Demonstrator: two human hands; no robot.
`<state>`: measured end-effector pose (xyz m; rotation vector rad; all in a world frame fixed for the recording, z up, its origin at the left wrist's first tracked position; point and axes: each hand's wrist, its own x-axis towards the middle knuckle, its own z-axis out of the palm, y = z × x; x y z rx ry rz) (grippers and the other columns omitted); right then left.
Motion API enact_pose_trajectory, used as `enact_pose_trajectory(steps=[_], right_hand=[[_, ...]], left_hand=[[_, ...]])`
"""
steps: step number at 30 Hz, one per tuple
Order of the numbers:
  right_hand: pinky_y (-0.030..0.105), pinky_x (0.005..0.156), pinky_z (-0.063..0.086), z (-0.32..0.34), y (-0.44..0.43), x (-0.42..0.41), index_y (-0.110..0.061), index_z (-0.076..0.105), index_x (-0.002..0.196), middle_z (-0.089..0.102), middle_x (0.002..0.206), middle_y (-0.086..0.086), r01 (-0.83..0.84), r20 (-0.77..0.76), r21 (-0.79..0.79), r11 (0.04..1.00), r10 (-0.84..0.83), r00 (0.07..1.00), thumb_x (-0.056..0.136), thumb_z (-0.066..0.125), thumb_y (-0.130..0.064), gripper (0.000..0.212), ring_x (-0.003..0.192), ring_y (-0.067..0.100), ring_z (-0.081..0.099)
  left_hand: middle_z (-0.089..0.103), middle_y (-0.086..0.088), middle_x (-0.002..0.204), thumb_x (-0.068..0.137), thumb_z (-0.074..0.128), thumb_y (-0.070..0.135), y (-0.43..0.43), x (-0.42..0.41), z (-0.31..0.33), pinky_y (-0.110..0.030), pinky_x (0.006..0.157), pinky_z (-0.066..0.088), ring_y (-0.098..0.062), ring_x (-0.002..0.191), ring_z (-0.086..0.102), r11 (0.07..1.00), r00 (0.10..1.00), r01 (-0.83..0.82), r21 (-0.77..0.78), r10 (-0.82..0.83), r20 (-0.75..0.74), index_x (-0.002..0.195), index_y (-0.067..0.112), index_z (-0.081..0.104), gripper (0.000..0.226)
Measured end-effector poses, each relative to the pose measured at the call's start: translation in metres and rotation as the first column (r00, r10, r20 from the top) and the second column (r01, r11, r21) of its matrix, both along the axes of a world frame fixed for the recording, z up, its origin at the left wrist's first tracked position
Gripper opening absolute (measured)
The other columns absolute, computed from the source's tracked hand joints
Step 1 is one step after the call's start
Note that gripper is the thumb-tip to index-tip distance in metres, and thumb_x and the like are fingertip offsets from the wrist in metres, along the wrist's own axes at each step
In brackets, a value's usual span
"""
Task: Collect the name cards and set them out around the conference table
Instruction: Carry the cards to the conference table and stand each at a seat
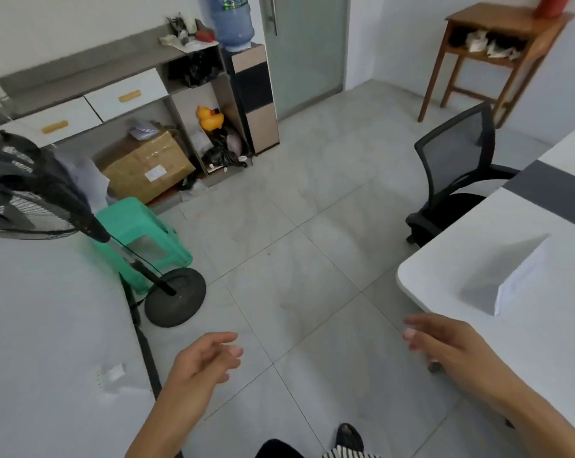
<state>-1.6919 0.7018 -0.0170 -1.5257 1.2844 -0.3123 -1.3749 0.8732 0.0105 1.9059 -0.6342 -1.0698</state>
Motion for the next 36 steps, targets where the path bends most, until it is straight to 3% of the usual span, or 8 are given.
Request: enact_pose_trajectory(steps=[4, 6, 12, 16, 23, 29, 32, 36], right_hand=[[0.036, 0.080, 0.057, -0.005, -0.052, 0.019, -0.025, 0.068, 0.110, 0.076, 0.084, -0.009, 0.105, -0.028, 0.015, 0.994, -0.105, 0.994, 0.090, 0.064, -0.030, 0.021, 0.080, 0.001, 0.070], [0.041, 0.085, 0.058, -0.011, -0.073, 0.027, -0.026, 0.068, 0.109, 0.076, 0.085, -0.012, 0.180, -0.045, 0.018, 0.983, -0.179, 0.983, 0.090, 0.064, -0.031, 0.020, 0.080, 0.002, 0.070], [0.036, 0.085, 0.055, -0.025, -0.108, 0.055, -0.025, 0.067, 0.110, 0.078, 0.087, -0.007, 0.483, -0.092, 0.056, 0.874, -0.477, 0.874, 0.091, 0.062, -0.030, 0.021, 0.082, 0.005, 0.073], [0.033, 0.078, 0.055, -0.028, -0.118, 0.068, -0.026, 0.068, 0.107, 0.078, 0.089, -0.004, 0.655, -0.094, 0.065, 0.753, -0.649, 0.755, 0.090, 0.064, -0.029, 0.018, 0.081, 0.007, 0.073], [0.042, 0.080, 0.053, -0.048, -0.118, 0.052, -0.026, 0.070, 0.099, 0.077, 0.088, 0.003, 0.910, -0.098, 0.038, 0.412, -0.905, 0.414, 0.089, 0.065, -0.024, 0.011, 0.088, 0.020, 0.072], [0.037, 0.093, 0.047, -0.095, -0.143, 0.014, -0.022, 0.055, 0.130, 0.064, 0.118, -0.004, 0.986, -0.147, -0.150, 0.077, -0.988, 0.055, 0.082, 0.072, -0.034, 0.052, 0.114, 0.016, 0.059], [0.046, 0.103, 0.044, -0.128, -0.162, 0.000, -0.028, 0.037, 0.142, 0.047, 0.143, -0.004, 0.991, -0.190, -0.133, 0.033, -0.982, 0.007, 0.076, 0.075, -0.045, 0.077, 0.131, 0.017, 0.046], [0.051, 0.106, 0.040, -0.161, -0.191, -0.010, -0.028, 0.029, 0.146, 0.038, 0.151, -0.003, 0.994, -0.241, -0.107, 0.029, -0.970, 0.003, 0.075, 0.073, -0.052, 0.087, 0.135, 0.023, 0.041]], left_hand=[[0.077, -0.007, 0.089, 0.078, 0.073, 0.026, -0.080, 0.033, -0.009, -0.030, 0.074, 0.054, -0.022, 0.088, 0.071, 0.993, 0.992, 0.115, 0.035, -0.113, -0.048, 0.097, 0.018, 0.070, 0.021], [0.078, -0.004, 0.089, 0.060, 0.074, 0.039, -0.123, 0.054, -0.018, -0.029, 0.072, 0.053, -0.021, 0.087, 0.071, 0.977, 0.977, 0.205, 0.059, -0.201, -0.066, 0.096, 0.018, 0.070, 0.041], [0.078, 0.001, 0.089, 0.062, 0.068, 0.038, -0.273, 0.118, -0.028, -0.030, 0.073, 0.052, -0.018, 0.087, 0.073, 0.886, 0.888, 0.459, 0.067, -0.457, -0.045, 0.097, 0.021, 0.071, 0.039], [0.078, -0.002, 0.088, 0.065, 0.064, 0.035, -0.365, 0.131, -0.023, -0.033, 0.077, 0.052, -0.019, 0.088, 0.072, 0.779, 0.780, 0.625, 0.057, -0.625, -0.019, 0.096, 0.022, 0.070, 0.034], [0.075, -0.003, 0.093, 0.056, 0.064, 0.054, -0.460, 0.072, -0.022, -0.032, 0.084, 0.052, -0.011, 0.088, 0.071, 0.492, 0.498, 0.865, 0.095, -0.866, -0.051, 0.099, 0.026, 0.068, 0.052], [0.073, -0.001, 0.101, 0.083, 0.068, 0.037, -0.499, 0.017, -0.032, -0.029, 0.087, 0.050, -0.003, 0.091, 0.069, 0.355, 0.366, 0.921, 0.162, -0.929, -0.045, 0.103, 0.032, 0.067, 0.021], [0.074, 0.000, 0.101, 0.078, 0.071, 0.044, -0.514, 0.002, -0.035, -0.026, 0.082, 0.048, -0.004, 0.091, 0.069, 0.303, 0.322, 0.927, 0.220, -0.945, -0.056, 0.099, 0.036, 0.068, 0.022], [0.075, -0.003, 0.099, 0.056, 0.065, 0.058, -0.534, -0.005, -0.044, -0.028, 0.085, 0.050, -0.012, 0.092, 0.070, 0.297, 0.324, 0.913, 0.278, -0.945, -0.055, 0.096, 0.034, 0.070, 0.047]])
